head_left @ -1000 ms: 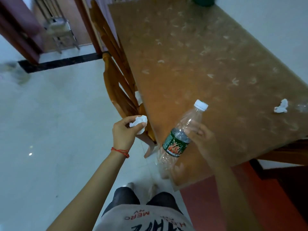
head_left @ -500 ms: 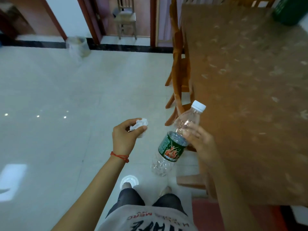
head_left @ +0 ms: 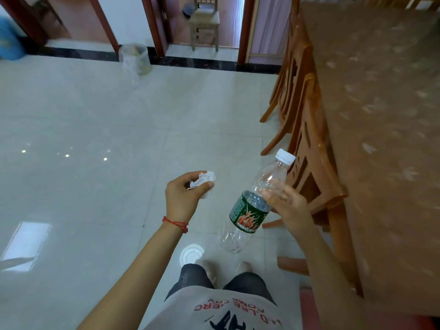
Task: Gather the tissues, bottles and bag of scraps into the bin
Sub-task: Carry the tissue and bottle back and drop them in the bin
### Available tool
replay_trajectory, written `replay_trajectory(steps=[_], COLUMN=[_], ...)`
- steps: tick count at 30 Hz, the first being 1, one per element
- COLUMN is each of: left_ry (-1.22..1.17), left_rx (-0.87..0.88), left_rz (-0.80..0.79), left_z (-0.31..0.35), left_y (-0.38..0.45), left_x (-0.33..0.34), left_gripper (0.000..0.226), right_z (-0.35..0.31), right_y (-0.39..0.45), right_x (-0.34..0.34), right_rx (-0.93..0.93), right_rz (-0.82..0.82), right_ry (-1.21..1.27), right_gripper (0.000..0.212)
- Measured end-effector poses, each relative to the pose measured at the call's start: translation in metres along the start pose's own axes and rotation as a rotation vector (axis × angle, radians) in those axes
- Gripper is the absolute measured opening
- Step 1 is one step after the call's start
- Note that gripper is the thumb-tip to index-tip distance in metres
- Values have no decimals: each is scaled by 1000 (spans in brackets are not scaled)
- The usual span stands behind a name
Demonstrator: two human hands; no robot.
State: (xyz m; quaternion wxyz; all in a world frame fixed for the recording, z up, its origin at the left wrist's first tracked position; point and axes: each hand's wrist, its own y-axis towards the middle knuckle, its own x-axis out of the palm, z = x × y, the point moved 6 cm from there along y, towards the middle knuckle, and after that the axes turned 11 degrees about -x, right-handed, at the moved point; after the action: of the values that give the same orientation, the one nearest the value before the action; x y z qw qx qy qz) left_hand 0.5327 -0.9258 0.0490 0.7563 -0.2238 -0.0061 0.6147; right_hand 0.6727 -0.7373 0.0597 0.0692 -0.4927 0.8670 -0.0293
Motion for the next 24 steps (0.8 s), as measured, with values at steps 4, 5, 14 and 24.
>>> replay_trajectory(steps=[4, 5, 14, 24], left_ry=[-15, -18, -25, -20], left_rx=[-11, -11, -19, 11], left_rz=[-17, -19, -37, 14], left_z=[4, 6, 48, 130], left_y=[25, 32, 132, 273], left_x=[-4, -3, 30, 80], left_gripper=[19, 20, 19, 21], right_z=[1, 2, -10, -46], right_y=[21, 29, 144, 321], right_x=[10, 11, 13, 0], right_rx=[7, 9, -10, -20], right_rz=[0, 2, -7, -57], right_ry=[-30, -31, -64, -43], right_gripper=[35, 35, 38, 36])
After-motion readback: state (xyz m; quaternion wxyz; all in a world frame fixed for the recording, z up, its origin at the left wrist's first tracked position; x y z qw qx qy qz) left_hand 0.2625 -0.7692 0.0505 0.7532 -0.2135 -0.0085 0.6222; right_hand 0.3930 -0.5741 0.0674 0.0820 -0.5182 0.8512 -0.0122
